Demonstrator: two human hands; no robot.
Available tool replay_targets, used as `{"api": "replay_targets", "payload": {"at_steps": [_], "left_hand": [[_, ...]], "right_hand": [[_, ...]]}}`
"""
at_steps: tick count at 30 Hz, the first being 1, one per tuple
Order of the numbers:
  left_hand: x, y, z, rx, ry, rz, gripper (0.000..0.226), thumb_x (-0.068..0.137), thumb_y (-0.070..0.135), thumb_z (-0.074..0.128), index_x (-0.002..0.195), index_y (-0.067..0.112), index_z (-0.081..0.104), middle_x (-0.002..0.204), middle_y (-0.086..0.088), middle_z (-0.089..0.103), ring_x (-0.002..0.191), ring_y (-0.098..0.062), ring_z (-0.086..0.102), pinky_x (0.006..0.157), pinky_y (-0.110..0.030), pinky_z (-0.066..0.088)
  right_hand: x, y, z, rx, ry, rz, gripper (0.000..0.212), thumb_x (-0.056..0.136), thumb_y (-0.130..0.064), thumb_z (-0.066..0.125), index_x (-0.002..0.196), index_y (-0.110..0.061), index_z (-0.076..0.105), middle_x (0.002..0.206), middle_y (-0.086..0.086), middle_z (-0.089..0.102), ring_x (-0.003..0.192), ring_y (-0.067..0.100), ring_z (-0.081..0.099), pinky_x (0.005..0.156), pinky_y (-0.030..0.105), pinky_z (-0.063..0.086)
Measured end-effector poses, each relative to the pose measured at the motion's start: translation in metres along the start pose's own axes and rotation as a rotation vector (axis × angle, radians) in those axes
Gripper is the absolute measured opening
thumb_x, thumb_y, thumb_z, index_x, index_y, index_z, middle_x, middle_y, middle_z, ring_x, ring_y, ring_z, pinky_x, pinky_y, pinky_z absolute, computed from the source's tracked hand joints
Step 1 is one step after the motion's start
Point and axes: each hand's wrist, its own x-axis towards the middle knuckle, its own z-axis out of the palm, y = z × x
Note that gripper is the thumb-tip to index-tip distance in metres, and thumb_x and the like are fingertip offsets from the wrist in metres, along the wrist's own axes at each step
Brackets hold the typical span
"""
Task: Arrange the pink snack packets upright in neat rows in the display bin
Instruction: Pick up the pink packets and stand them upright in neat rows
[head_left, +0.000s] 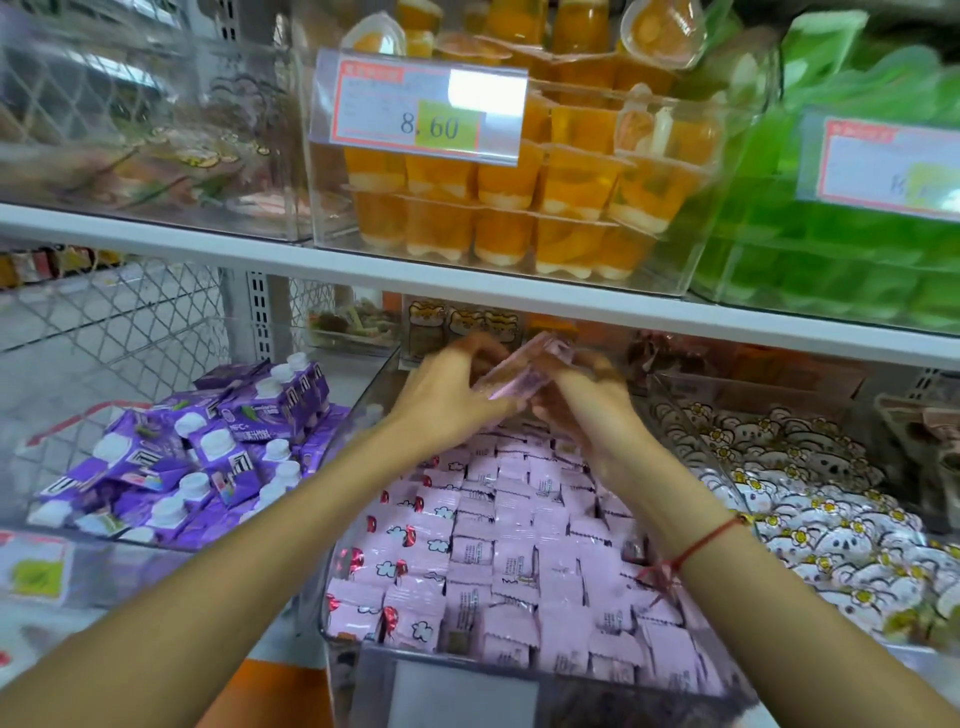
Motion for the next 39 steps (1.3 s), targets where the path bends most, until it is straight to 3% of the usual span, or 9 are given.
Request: {"api": "replay_targets", "payload": {"at_steps": [5, 10, 13, 16, 20, 25, 31, 35, 39], "left_hand": [[-0.004, -0.005, -0.011, -0.669, -0.294, -0.466, 0.029, 0.090, 0.038, 0.058, 0.100, 0.012, 0.068, 0.081, 0.000, 0.074, 0.072, -0.008, 0.067, 0.055, -0.018, 0.048], [-0.004, -0.006, -0.012, -0.868, -0.372, -0.587, 0.031, 0.092, 0.037, 0.055, 0.104, 0.009, 0.065, 0.092, -0.010, 0.074, 0.071, -0.011, 0.072, 0.047, -0.016, 0.051], [-0.004, -0.006, -0.014, -0.791, -0.320, -0.564, 0.041, 0.088, 0.051, 0.053, 0.101, 0.015, 0.066, 0.090, -0.003, 0.075, 0.073, -0.007, 0.070, 0.053, -0.017, 0.053], [-0.004, -0.009, -0.016, -0.645, -0.304, -0.463, 0.033, 0.087, 0.041, 0.061, 0.112, 0.020, 0.065, 0.099, -0.003, 0.071, 0.081, -0.008, 0.067, 0.062, -0.016, 0.054], [-0.010, -0.009, -0.013, -0.235, -0.195, -0.298, 0.034, 0.085, 0.048, 0.061, 0.111, 0.025, 0.063, 0.099, 0.006, 0.064, 0.072, 0.003, 0.064, 0.059, -0.012, 0.049], [-0.020, -0.013, -0.007, -0.005, -0.267, -0.183, 0.027, 0.082, 0.053, 0.059, 0.091, 0.028, 0.065, 0.124, 0.001, 0.061, 0.117, -0.016, 0.053, 0.100, -0.036, 0.040], [-0.034, 0.003, -0.014, -0.240, -0.431, -0.007, 0.033, 0.073, 0.046, 0.068, 0.100, 0.028, 0.070, 0.101, 0.010, 0.070, 0.089, 0.000, 0.064, 0.074, -0.017, 0.050], [-0.029, 0.006, -0.013, -0.334, -0.352, -0.016, 0.035, 0.079, 0.033, 0.071, 0.113, 0.026, 0.064, 0.104, 0.011, 0.069, 0.091, 0.004, 0.065, 0.074, -0.008, 0.049], [0.000, 0.001, -0.022, -0.115, -0.289, -0.049, 0.034, 0.095, 0.024, 0.052, 0.129, 0.020, 0.051, 0.124, 0.008, 0.056, 0.106, 0.000, 0.055, 0.078, -0.003, 0.039]], "right_hand": [[0.003, -0.002, -0.016, -0.073, -0.173, 0.106, 0.039, 0.090, -0.032, 0.061, 0.124, -0.013, 0.056, 0.093, 0.004, 0.070, 0.068, 0.010, 0.062, 0.046, 0.016, 0.045], [0.004, 0.003, -0.021, -0.046, -0.173, 0.133, 0.030, 0.090, -0.017, 0.062, 0.119, -0.005, 0.061, 0.080, 0.006, 0.072, 0.060, 0.006, 0.064, 0.042, 0.013, 0.046], [0.004, 0.003, -0.020, -0.010, -0.144, 0.133, 0.031, 0.090, -0.013, 0.063, 0.118, -0.003, 0.059, 0.078, 0.007, 0.070, 0.063, 0.007, 0.065, 0.050, 0.013, 0.053], [0.002, 0.004, -0.021, -0.078, -0.136, 0.091, 0.034, 0.087, -0.018, 0.067, 0.117, -0.004, 0.060, 0.084, 0.005, 0.070, 0.070, 0.008, 0.065, 0.057, 0.015, 0.055], [-0.003, 0.009, -0.027, -0.695, 0.005, -0.254, 0.049, 0.085, -0.026, 0.068, 0.125, -0.013, 0.044, 0.097, -0.002, 0.059, 0.094, 0.017, 0.060, 0.082, 0.033, 0.051], [-0.029, 0.025, -0.035, -1.094, -0.293, -0.380, 0.049, 0.085, -0.027, 0.066, 0.130, -0.021, 0.047, 0.124, 0.003, 0.052, 0.108, 0.020, 0.054, 0.089, 0.030, 0.045], [-0.053, 0.014, -0.059, -1.088, -0.224, -0.585, 0.050, 0.086, -0.039, 0.064, 0.132, -0.029, 0.048, 0.132, -0.008, 0.052, 0.123, 0.013, 0.040, 0.097, 0.030, 0.037], [-0.049, 0.012, -0.054, -1.250, -0.291, -0.637, 0.040, 0.092, -0.031, 0.056, 0.131, -0.027, 0.051, 0.122, -0.004, 0.060, 0.108, 0.020, 0.051, 0.086, 0.035, 0.044], [-0.018, -0.001, -0.058, -1.040, -0.084, -0.350, 0.028, 0.091, -0.023, 0.059, 0.116, -0.011, 0.055, 0.112, 0.007, 0.065, 0.102, 0.027, 0.061, 0.090, 0.044, 0.049]]}}
